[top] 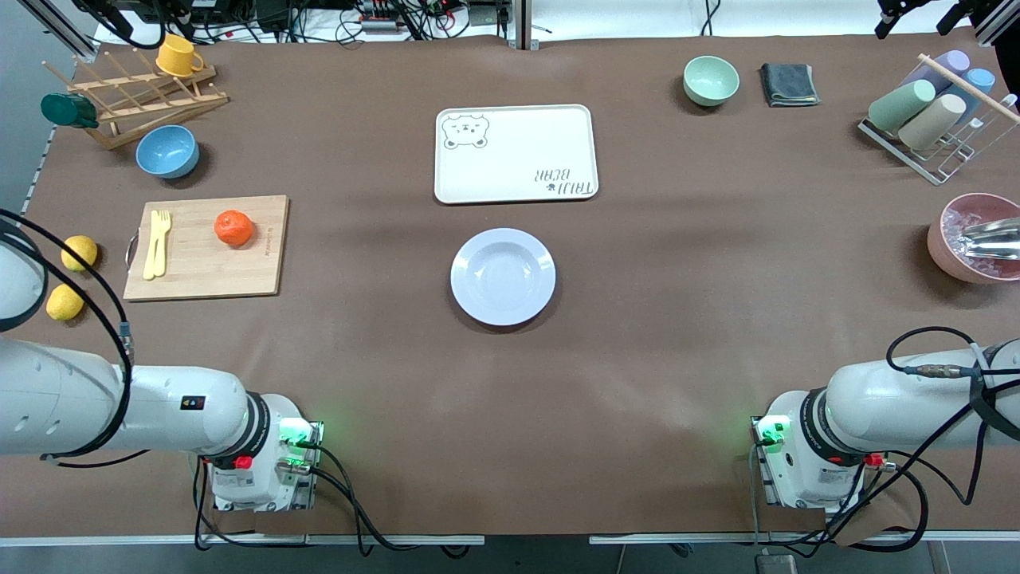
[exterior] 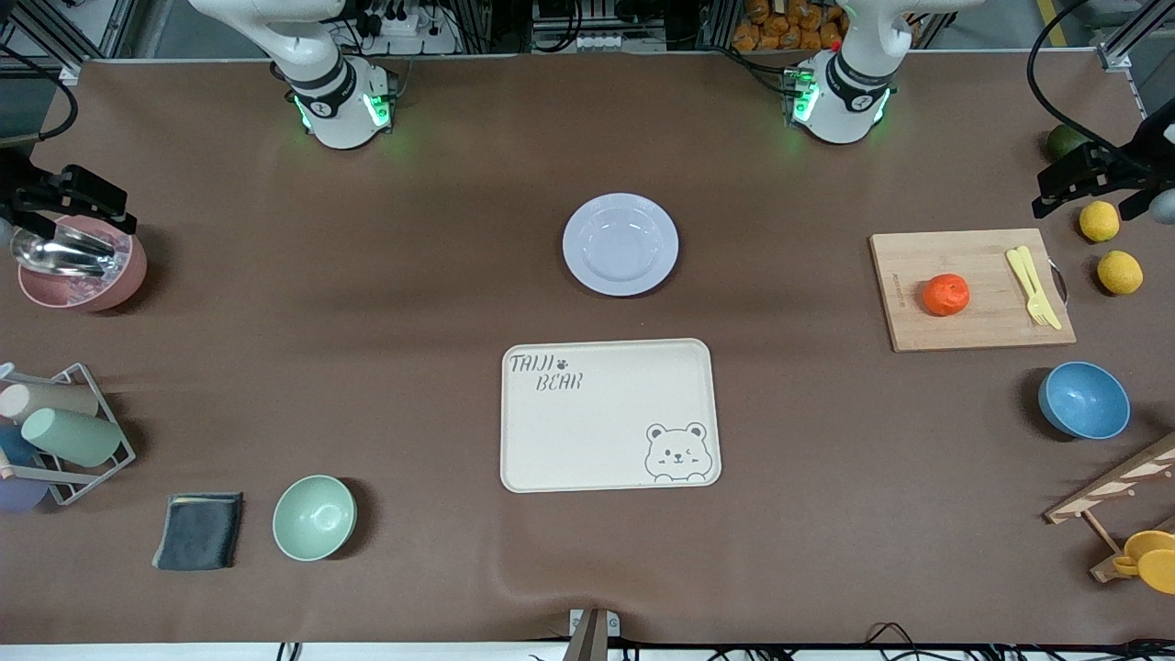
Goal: Place orange and plate with both arms
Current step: 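Reach the left gripper toward the orange while the right gripper moves out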
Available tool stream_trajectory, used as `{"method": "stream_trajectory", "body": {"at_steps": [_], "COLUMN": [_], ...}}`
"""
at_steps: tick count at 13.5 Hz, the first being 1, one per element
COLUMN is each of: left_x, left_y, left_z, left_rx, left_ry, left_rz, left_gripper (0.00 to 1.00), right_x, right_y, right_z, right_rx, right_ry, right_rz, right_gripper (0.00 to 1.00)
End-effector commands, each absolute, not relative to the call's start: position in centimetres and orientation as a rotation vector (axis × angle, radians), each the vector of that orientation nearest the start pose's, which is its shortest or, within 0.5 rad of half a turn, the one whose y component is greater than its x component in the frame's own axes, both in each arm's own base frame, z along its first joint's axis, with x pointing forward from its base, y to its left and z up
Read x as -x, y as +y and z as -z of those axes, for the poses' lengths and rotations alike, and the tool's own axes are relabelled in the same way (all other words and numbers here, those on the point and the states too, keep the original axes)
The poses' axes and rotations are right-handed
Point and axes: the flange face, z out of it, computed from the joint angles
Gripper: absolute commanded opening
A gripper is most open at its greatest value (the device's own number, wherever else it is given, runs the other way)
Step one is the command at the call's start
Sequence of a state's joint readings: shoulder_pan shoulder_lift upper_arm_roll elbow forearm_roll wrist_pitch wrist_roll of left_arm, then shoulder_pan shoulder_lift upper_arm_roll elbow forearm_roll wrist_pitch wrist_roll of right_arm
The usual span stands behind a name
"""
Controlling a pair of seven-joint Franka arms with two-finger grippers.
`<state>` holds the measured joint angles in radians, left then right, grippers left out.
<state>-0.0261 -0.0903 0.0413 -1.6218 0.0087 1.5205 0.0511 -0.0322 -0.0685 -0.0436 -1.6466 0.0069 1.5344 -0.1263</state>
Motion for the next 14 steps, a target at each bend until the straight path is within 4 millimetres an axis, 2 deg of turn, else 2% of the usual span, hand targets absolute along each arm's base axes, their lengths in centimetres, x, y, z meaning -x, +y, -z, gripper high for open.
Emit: {"method": "stream_trajectory", "body": {"at_steps": [1, 3, 4, 6, 7, 8, 10, 12, 14], "left_x": [-51.7, -52.0, -52.4, -52.5, -52.7, -52.7, -52.2, -51.6, -50.3], "left_y": [1.4, 1.0, 0.4, 1.2, 2.6, 3.4, 7.6, 8.3, 11.2], "left_z": [-66.1, -65.7, -64.4, -61.4, -59.5, -56.6, -51.3, -46.3, -41.3], "left_rx": [3.1, 3.018, 3.014, 3.024, 3.018, 3.014, 3.026, 3.033, 3.042], "left_ry": [0.037, 0.071, 0.082, 0.056, 0.027, 0.015, -0.08, -0.092, -0.165], "left_rz": [-0.021, -0.045, -0.09, -0.168, -0.184, -0.199, -0.2, -0.227, -0.145], "left_gripper": [1.0, 1.0, 1.0, 1.0, 1.0, 1.0, 1.0, 1.0, 1.0], "right_x": [-52.0, -52.0, -52.0, -52.1, -52.1, -52.1, -52.3, -52.3, -52.3], "right_y": [-4.2, -4.2, -4.2, -4.2, -4.2, -4.1, -4.1, -3.6, -3.4], "right_z": [-62.9, -63.0, -63.0, -62.8, -62.8, -62.7, -62.1, -60.6, -59.4], "right_rx": [3.134, 3.134, 3.133, 3.131, 3.131, 3.131, 3.125, 3.079, 3.039], "right_ry": [-0.065, -0.065, -0.065, -0.063, -0.063, -0.065, -0.063, -0.062, -0.053], "right_rz": [-0.067, -0.062, -0.062, -0.066, -0.066, -0.071, -0.089, -0.136, -0.166], "right_gripper": [1.0, 1.0, 1.0, 1.0, 1.0, 1.0, 1.0, 1.0, 1.0]}}
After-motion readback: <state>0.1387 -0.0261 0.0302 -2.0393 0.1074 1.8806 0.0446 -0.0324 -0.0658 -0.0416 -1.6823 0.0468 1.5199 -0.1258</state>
